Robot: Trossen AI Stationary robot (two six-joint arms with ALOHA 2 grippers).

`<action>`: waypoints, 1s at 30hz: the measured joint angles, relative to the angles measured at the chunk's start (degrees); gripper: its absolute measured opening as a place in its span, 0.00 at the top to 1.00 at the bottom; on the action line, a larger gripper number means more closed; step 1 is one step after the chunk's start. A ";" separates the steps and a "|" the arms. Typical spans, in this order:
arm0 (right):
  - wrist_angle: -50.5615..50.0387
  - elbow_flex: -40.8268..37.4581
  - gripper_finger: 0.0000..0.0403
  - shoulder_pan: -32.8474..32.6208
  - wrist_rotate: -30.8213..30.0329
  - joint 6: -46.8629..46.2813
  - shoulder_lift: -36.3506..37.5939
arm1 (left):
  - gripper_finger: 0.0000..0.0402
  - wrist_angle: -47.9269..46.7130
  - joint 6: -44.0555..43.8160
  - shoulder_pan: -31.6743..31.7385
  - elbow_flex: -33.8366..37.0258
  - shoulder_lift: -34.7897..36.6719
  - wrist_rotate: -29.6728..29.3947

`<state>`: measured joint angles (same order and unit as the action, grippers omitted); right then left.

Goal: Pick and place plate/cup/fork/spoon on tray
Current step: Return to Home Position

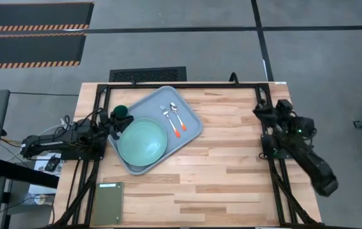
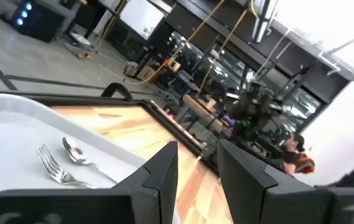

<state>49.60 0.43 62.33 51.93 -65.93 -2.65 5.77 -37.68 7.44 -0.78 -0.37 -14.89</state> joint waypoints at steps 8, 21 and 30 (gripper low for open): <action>-24.28 0.23 0.69 -28.65 -17.15 24.30 0.94 | 0.75 -0.50 1.47 0.00 0.00 0.05 -2.50; -45.48 0.45 0.69 -37.86 -29.72 45.56 0.33 | 0.75 -2.30 5.70 0.00 0.00 0.01 -4.10; -46.65 0.46 0.69 -37.81 -32.43 48.46 0.43 | 0.75 -2.30 5.74 0.02 0.00 0.01 -4.42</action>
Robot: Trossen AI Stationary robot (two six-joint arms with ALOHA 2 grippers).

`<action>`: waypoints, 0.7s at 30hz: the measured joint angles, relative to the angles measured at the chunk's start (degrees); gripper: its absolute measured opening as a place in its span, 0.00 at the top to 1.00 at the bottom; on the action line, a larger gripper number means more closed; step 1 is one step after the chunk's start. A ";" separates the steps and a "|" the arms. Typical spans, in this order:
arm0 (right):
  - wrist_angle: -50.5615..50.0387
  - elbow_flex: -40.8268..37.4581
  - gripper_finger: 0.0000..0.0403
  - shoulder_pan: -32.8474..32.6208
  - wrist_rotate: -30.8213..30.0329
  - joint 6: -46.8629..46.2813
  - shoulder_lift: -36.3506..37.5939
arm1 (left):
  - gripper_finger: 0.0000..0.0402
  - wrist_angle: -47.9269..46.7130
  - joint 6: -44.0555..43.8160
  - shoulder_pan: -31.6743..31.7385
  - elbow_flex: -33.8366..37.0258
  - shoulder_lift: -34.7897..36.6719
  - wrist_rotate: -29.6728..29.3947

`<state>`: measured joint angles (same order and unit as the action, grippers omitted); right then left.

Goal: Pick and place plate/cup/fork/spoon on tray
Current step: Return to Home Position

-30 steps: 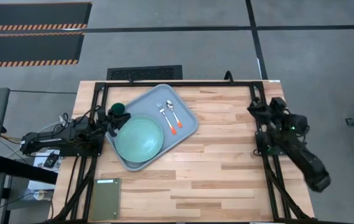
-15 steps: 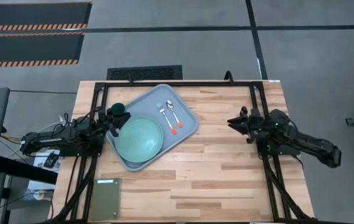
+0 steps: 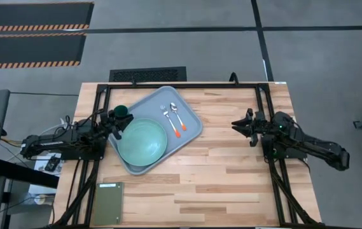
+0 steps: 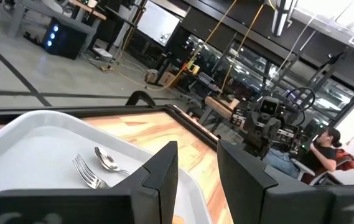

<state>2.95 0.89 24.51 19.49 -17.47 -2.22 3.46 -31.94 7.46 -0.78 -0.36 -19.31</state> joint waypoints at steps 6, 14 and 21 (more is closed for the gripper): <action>-0.13 -0.01 0.69 0.00 -0.03 0.00 0.02 | 0.75 0.00 -1.44 -0.01 0.00 0.00 0.00; -0.28 -0.01 0.69 0.00 -0.03 -0.02 0.02 | 0.75 0.00 -0.90 0.00 0.00 0.00 0.02; -0.34 -0.05 0.69 0.00 -0.03 -0.04 0.02 | 0.75 0.00 -0.87 -0.01 0.00 0.00 0.02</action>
